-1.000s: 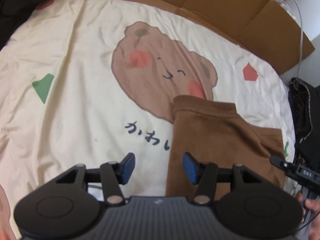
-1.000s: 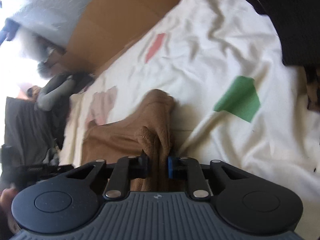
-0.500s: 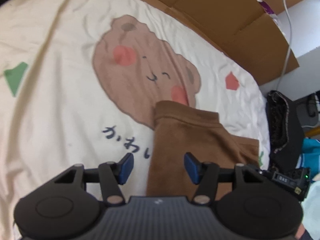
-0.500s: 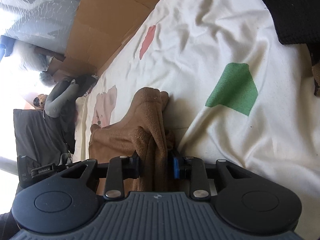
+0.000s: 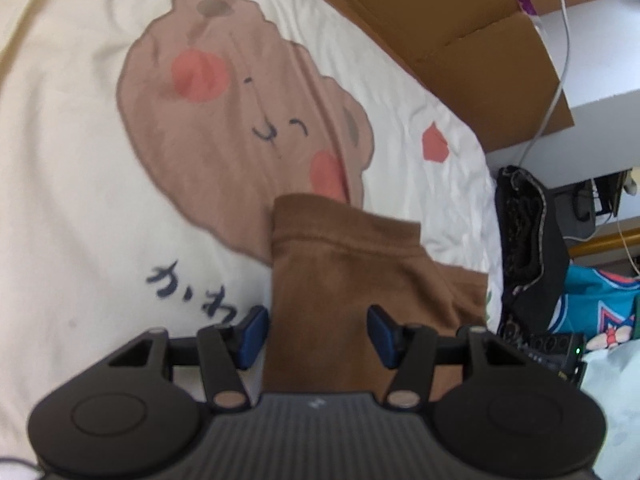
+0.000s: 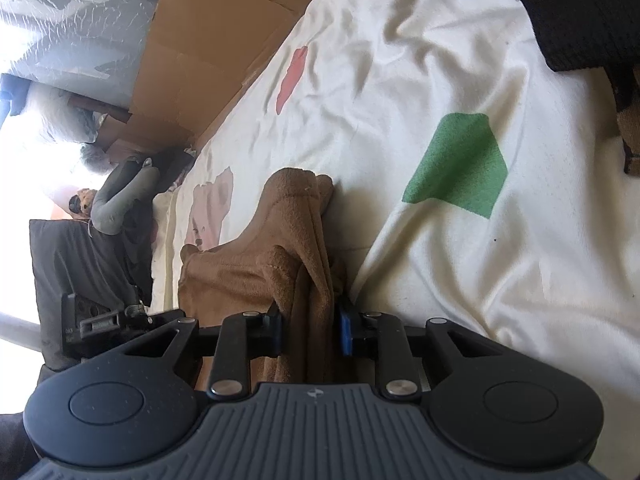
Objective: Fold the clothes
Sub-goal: 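Close the left tool on the brown shirt's end while the right tool holds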
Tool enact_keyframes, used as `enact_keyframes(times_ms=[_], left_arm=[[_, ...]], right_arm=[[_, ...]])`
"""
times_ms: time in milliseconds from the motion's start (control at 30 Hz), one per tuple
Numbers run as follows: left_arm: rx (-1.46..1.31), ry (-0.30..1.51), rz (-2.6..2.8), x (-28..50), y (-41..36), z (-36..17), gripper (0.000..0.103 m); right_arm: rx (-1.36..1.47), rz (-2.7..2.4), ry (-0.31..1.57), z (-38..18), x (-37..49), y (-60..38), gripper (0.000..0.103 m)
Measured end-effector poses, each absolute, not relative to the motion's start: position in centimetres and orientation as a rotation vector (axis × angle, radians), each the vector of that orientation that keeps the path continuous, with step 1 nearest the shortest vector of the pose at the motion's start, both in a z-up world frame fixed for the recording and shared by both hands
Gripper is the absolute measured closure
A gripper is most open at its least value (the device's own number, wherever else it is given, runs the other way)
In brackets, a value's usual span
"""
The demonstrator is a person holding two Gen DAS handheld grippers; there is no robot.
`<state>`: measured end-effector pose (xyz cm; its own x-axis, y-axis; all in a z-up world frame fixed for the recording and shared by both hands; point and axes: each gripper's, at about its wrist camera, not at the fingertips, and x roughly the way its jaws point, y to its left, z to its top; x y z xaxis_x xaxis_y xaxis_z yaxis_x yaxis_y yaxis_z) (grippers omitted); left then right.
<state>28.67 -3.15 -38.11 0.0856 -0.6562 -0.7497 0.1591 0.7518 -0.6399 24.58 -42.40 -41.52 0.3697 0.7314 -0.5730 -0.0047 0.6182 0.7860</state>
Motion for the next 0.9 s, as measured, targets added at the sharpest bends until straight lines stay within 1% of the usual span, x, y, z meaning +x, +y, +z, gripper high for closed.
enact_keyframes(times_ms=[33,67,100,133,167,200,267,333,367,400,533,567,600,667,900], left_arm=[[-0.444,1.354,-0.639,28.8,-3.3,-38.0,0.059],[-0.426,1.354,-0.641,28.8,-3.5,-38.0,0.079],[-0.411,1.353,-0.644,28.9,-3.7,-38.0,0.088],[-0.400,1.347,-0.646,28.9,-3.8,-37.8,0.088],[-0.394,1.339,-0.650,28.9,-3.9,-37.6,0.093],[-0.406,1.321,-0.656,28.8,-3.7,-37.2,0.095],[-0.432,1.287,-0.667,28.7,-3.4,-36.3,0.095],[-0.434,1.272,-0.668,28.5,-3.2,-35.7,0.094],[-0.422,1.272,-0.666,28.3,-3.1,-35.6,0.088],[-0.401,1.284,-0.649,28.3,-3.1,-35.7,0.079],[-0.423,1.326,-0.629,28.1,-2.6,-36.8,0.060],[-0.422,1.332,-0.633,27.9,-2.6,-37.0,0.051],[-0.410,1.337,-0.640,27.7,-2.7,-37.2,0.050],[-0.400,1.352,-0.661,27.4,-2.7,-37.6,0.050],[-0.439,1.364,-0.750,27.2,-3.6,-38.6,0.050]], right_arm=[[0.780,0.536,1.101,-41.4,24.5,-42.3,0.076],[0.775,0.530,1.098,-41.4,24.5,-42.2,0.076],[0.770,0.527,1.095,-41.3,24.4,-42.0,0.081],[0.769,0.524,1.094,-41.2,24.4,-41.9,0.084],[0.768,0.521,1.093,-41.0,24.4,-41.8,0.084],[0.767,0.515,1.092,-40.9,24.4,-41.6,0.085],[0.768,0.510,1.086,-40.6,24.3,-41.7,0.086],[0.821,0.510,1.076,-40.7,24.0,-42.1,0.086],[0.846,0.511,1.073,-40.8,23.9,-42.4,0.086],[0.851,0.503,1.080,-41.0,23.9,-42.5,0.085],[0.849,0.497,1.099,-41.5,24.1,-42.4,0.084],[0.842,0.499,1.099,-41.5,24.1,-42.4,0.083],[0.836,0.501,1.098,-41.4,24.1,-42.4,0.082],[0.837,0.500,1.100,-41.5,24.1,-42.4,0.077],[0.842,0.504,1.095,-41.7,24.1,-42.5,0.077]])
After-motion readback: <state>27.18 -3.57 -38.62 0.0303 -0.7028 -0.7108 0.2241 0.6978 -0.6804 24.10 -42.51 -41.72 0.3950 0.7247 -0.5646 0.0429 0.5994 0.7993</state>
